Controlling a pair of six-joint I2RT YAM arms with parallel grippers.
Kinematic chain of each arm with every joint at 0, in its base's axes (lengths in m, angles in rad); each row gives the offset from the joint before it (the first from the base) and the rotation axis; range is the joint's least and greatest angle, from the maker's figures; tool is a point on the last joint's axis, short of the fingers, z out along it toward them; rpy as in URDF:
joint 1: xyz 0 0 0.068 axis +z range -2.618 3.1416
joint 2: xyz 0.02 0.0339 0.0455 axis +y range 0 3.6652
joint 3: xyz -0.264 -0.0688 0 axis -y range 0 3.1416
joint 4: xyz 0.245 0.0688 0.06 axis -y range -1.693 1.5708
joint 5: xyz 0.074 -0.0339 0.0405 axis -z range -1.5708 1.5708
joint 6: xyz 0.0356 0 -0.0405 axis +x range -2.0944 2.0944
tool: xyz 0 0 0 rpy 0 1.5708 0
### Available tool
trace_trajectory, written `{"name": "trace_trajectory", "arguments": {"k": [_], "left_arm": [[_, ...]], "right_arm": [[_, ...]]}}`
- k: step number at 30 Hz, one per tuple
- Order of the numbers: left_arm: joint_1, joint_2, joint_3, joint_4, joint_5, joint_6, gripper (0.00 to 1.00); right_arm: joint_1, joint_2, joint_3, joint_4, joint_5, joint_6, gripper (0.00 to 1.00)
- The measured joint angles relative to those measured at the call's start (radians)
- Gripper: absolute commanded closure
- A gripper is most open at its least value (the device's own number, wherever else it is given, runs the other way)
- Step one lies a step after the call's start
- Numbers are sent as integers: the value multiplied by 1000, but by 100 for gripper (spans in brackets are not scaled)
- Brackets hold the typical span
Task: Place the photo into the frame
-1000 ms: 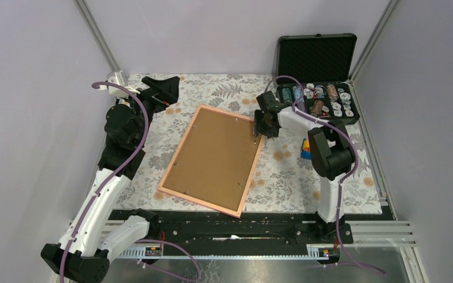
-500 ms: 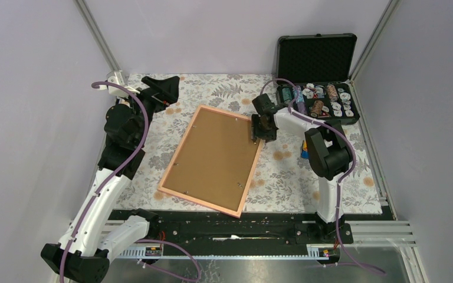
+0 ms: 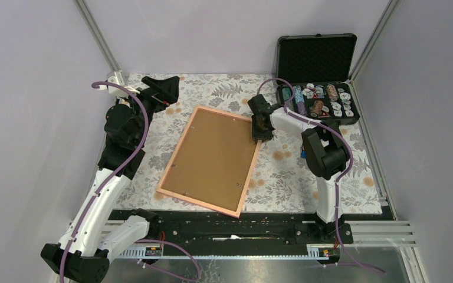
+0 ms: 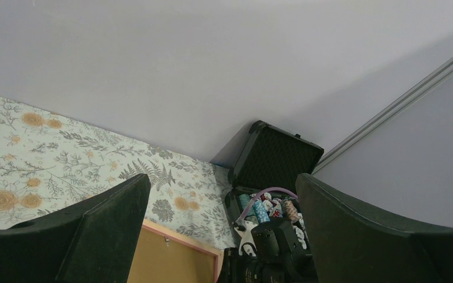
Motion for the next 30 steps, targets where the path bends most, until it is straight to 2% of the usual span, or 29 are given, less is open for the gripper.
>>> {"name": "trace_trajectory", "arguments": {"k": [6,10,12,13,16,19,24,27,30], "left_arm": [[0,0,0,0,0,0,1],[0,0,0,0,0,5,1],[-1,0,0,0,0,7,1],[-1,0,0,0,0,8,1],[-1,0,0,0,-1,8,1],[-1,0,0,0,-1,10,1],[-1,0,0,0,-1,11,1],[-1,0,0,0,-1,11,1],[-1,0,0,0,-1,11,1]], "right_arm": [[-1,4,6,4,-8,21,84],[-3,13,22,-2,-21,21,84],[-3,19,32,-1,-29,20,80],[-3,21,36,-2,-32,19,73],[-3,26,52,-13,-35,9,45],[-3,25,77,-28,-37,-24,33],[8,-7,60,-26,-47,-59,31],[58,-58,-30,-22,-45,-58,36],[150,-111,-149,-11,-48,-43,47]]}}
